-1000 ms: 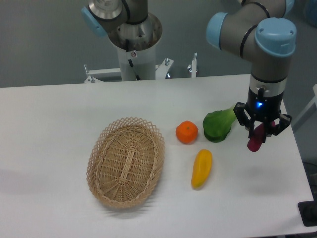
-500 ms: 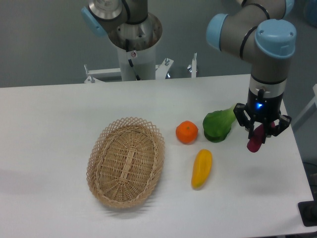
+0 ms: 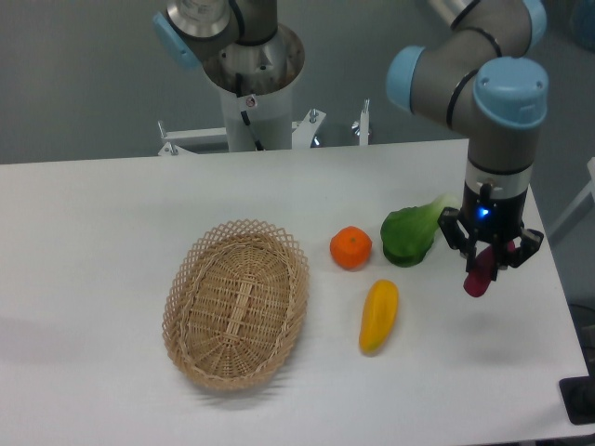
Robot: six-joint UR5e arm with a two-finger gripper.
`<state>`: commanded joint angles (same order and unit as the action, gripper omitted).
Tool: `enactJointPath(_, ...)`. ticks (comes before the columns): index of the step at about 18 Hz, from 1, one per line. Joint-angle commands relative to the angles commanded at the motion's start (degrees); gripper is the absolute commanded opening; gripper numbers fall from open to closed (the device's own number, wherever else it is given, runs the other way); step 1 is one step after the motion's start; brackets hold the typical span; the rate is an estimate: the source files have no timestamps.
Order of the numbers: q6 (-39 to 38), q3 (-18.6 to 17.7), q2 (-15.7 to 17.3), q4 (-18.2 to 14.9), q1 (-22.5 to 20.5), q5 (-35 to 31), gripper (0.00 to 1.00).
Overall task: Place the sweet potato on the table
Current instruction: 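Lower the held sweet potato toward the table beside the yellow pepper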
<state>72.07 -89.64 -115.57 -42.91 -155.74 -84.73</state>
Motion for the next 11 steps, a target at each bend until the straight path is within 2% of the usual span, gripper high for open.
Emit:
enactJointPath(3, -1.49, -0.27, -3.51, 3.79, 0.18, -0.26, 0.33)
enactJointPath(7, -9.40, 0.70, -6.68, 6.25, 2.10, -0.18, 0.33)
enactJointPath(11, -13.44, 1.31, -11.43, 12.40, 4.92, -0.26, 0.33)
